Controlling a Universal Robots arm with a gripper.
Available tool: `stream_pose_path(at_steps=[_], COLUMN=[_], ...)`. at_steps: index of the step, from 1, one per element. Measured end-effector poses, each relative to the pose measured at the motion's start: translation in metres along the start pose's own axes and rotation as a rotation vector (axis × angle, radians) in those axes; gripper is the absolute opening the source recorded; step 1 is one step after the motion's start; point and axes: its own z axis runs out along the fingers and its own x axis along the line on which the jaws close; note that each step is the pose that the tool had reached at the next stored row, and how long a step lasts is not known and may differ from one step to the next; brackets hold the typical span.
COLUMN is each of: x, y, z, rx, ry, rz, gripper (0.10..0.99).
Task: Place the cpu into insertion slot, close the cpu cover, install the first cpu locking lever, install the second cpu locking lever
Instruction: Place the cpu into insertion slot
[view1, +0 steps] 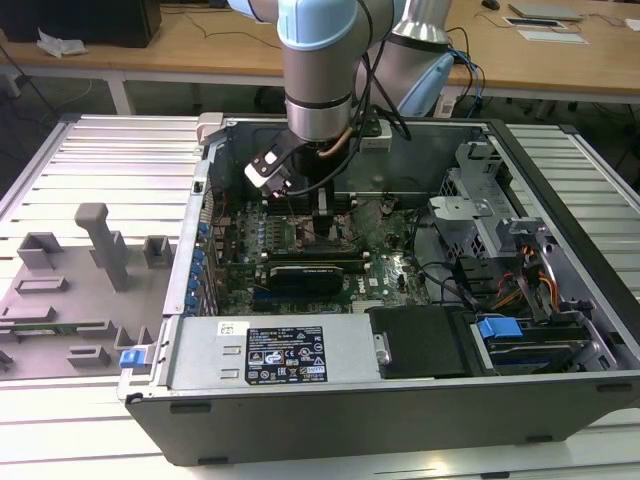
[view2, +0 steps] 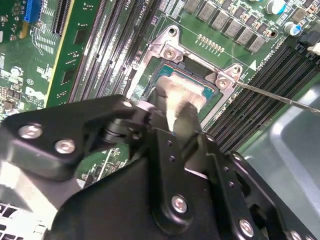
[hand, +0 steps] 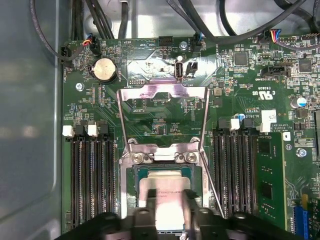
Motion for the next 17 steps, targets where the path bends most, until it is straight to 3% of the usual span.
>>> stream_pose_path(at_steps=[2,3,4,8,10,11,14,17], x=[0.0,0.0,0.0,0.0,0.0,0.0,0.0,-0.0001], y=[0.0,0.0,0.0,0.0,0.0002,0.0002,0.0003,0.0], z=[-0.0001,-0.0001,-0.0001,-0.0002,0.0,0.0,0.0001,0.0029], rx=[0.0,0.0,0.0,0.0,0.018,0.018,0.018,0.018], ry=[-0.0006,-0.0008,-0.0012,-0.0027,-0.0015,-0.0014,0.0105,0.0103], rz=[0.0,0.0,0.0,0.0,0.0,0.0,0.001,0.001], gripper=[0.169,0.169,0.11,0.106,0.106,0.106,0.106,0.106])
